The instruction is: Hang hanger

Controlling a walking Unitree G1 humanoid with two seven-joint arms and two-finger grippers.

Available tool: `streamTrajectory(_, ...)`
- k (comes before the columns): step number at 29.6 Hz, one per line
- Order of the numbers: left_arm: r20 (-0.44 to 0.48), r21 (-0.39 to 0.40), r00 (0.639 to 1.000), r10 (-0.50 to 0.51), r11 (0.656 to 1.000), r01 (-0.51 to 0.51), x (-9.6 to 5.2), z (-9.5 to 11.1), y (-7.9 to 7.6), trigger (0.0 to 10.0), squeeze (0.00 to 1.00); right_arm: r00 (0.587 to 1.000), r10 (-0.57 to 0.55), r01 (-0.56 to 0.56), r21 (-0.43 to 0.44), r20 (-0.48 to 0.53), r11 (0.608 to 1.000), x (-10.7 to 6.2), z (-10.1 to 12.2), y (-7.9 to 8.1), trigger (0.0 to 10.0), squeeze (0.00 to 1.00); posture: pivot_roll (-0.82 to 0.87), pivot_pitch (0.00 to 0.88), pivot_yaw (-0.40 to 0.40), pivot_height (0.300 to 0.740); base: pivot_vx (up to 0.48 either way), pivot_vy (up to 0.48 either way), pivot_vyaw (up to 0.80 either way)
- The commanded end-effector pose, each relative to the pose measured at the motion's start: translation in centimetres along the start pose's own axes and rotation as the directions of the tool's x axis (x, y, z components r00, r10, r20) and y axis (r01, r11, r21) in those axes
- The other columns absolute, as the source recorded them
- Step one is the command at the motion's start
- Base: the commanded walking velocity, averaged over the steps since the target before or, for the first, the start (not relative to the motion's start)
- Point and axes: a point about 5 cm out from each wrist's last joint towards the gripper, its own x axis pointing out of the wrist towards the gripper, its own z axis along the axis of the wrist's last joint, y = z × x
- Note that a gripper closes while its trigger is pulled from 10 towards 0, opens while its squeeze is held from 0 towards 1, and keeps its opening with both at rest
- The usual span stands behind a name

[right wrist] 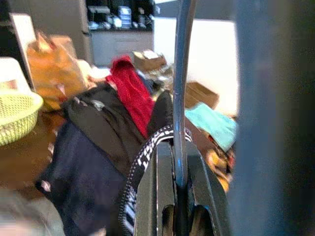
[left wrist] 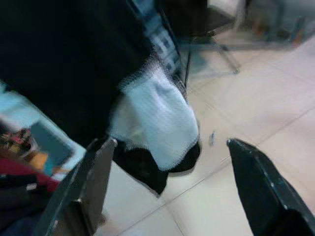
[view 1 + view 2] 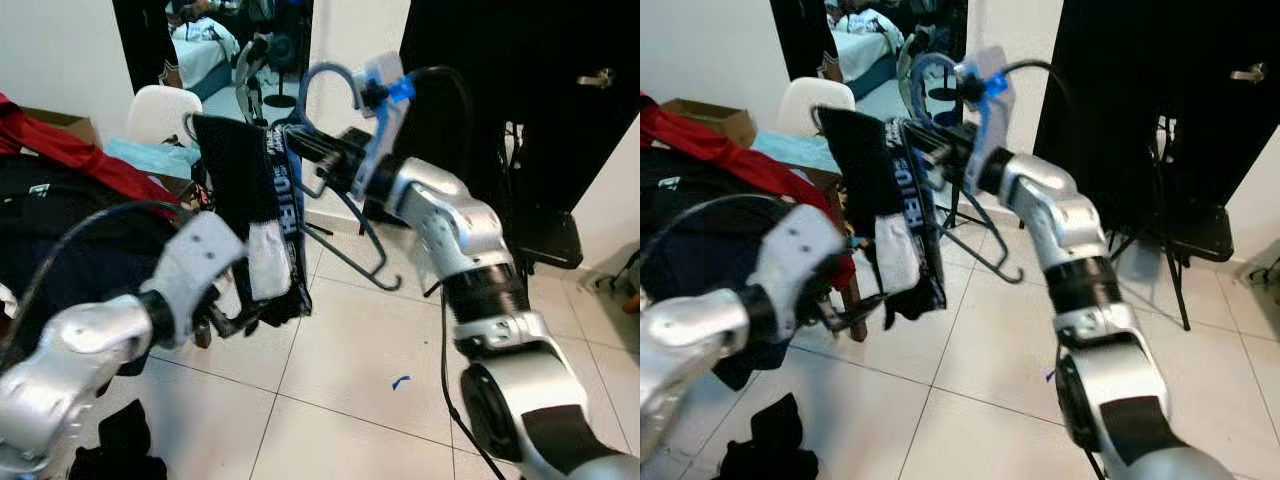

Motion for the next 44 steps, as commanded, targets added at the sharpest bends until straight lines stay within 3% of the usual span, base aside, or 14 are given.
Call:
streamTrajectory(1, 0.047, -0.027, 0.998, -0.042, 0.999, 0.044, -0.3, 0.5, -0.3, 10.0, 1.00, 1.000, -0.004, 0.004, -0.011, 0.001, 1.000, -0.3, -0.2, -0.3, 10.0, 0.00, 0.01, 0.000, -0.074, 0.740, 0.000, 0.000, 0.00)
streamTrajectory(4, 0.069, -0.041, 0.997, -0.040, 0.998, 0.043, -0.5, 0.7, -0.1, 10.0, 1.00, 1.000, -0.010, 0.010, -0.011, -0.003, 1.000, -0.5, -0.4, -0.5, 10.0, 0.00, 0.01, 0.000, -0.074, 0.740, 0.000, 0.000, 0.00)
streamTrajectory(5, 0.097, -0.122, 0.991, 0.087, 0.990, -0.075, -0.3, -0.4, 1.0, 10.0, 1.00, 0.997, -0.067, 0.066, -0.005, -0.043, 0.998, -1.3, -1.7, -1.3, 10.0, 0.00, 0.01, 0.000, -0.075, 0.740, 0.000, 0.000, 0.00)
streamTrajectory(6, 0.097, -0.122, 0.991, 0.087, 0.990, -0.075, -0.3, -0.4, 1.0, 10.0, 1.00, 0.997, -0.067, 0.066, -0.005, -0.043, 0.998, -1.3, -1.7, -1.3, 10.0, 0.00, 0.01, 0.000, -0.075, 0.740, 0.000, 0.000, 0.00)
streamTrajectory(7, 0.089, -0.174, 0.986, 0.143, 0.977, -0.126, -0.2, -1.3, 1.2, 10.0, 0.83, 0.994, -0.089, 0.089, 0.002, -0.061, 0.996, -1.7, -2.5, -1.5, 10.0, 0.00, 0.01, 0.000, -0.076, 0.740, 0.000, 0.000, 0.00)
streamTrajectory(8, 0.064, -0.237, 0.980, 0.189, 0.957, -0.169, 0.0, -2.7, 0.9, 10.0, 0.00, 0.991, -0.105, 0.105, 0.002, -0.086, 0.994, -2.2, -3.5, -1.5, 10.0, 0.00, 0.01, 0.000, -0.077, 0.740, 0.000, 0.000, 0.00)
streamTrajectory(12, -0.039, -0.494, 0.958, 0.283, 0.828, -0.264, 0.9, -7.1, -2.8, 10.0, 0.00, 0.974, -0.152, 0.162, 0.044, -0.170, 0.986, -4.2, -7.0, -0.8, 10.0, 0.00, 0.03, 0.000, -0.097, 0.740, 0.000, 0.000, 0.00)
streamTrajectory(15, -0.064, -0.536, 0.953, 0.296, 0.795, -0.283, 1.0, -7.7, -3.7, 10.0, 0.00, 0.970, -0.157, 0.170, 0.058, -0.185, 0.984, -4.7, -7.7, -0.5, 10.0, 0.00, 0.03, 0.000, -0.097, 0.740, 0.000, 0.000, 0.00)
streamTrajectory(16, -0.116, -0.595, 0.942, 0.315, 0.737, -0.320, 1.1, -8.4, -5.8, 10.0, 0.00, 0.961, -0.175, 0.202, 0.111, -0.216, 0.973, -5.7, -9.6, 0.5, 10.0, 0.00, 0.03, 0.000, -0.110, 0.740, 0.000, 0.000, 0.00)
streamTrajectory(18, -0.114, -0.617, 0.941, 0.318, 0.720, -0.319, 1.0, -8.3, -6.3, 10.0, 0.00, 0.959, -0.176, 0.209, 0.135, -0.223, 0.969, -6.1, -10.3, 1.1, 10.0, 0.00, 0.03, 0.000, -0.118, 0.740, 0.000, 0.000, 0.00)
streamTrajectory(24, -0.128, -0.591, 0.943, 0.308, 0.740, -0.322, 0.0, -8.3, -7.7, 10.0, 0.00, 0.955, -0.114, 0.169, 0.184, -0.276, 0.968, -7.7, -12.9, 4.5, 10.0, 0.00, 0.03, 0.000, -0.111, 0.740, 0.000, 0.000, 0.00)
streamTrajectory(31, -0.105, -0.570, 0.940, 0.324, 0.755, -0.324, -0.7, -8.2, -8.4, 10.0, 0.00, 0.953, -0.129, 0.184, 0.189, -0.275, 0.965, -8.8, -13.0, 4.0, 10.0, 0.00, 0.03, 0.000, -0.110, 0.740, 0.000, 0.000, 0.00)
streamTrajectory(34, -0.082, -0.647, 0.917, 0.391, 0.678, -0.347, -1.1, -8.6, -8.1, 10.0, 0.00, 0.960, -0.161, 0.215, 0.236, -0.228, 0.948, -10.1, -13.0, 4.4, 10.0, 0.00, 0.02, 0.000, -0.109, 0.740, 0.000, 0.000, 0.00)
streamTrajectory(44, -0.058, -0.700, 0.923, 0.379, 0.644, -0.308, -0.6, -8.4, -7.8, 10.0, 0.00, 0.955, -0.216, 0.265, 0.256, -0.203, 0.930, -10.1, -12.2, 4.3, 10.0, 0.00, 0.02, 0.000, -0.091, 0.740, 0.000, 0.000, 0.00)
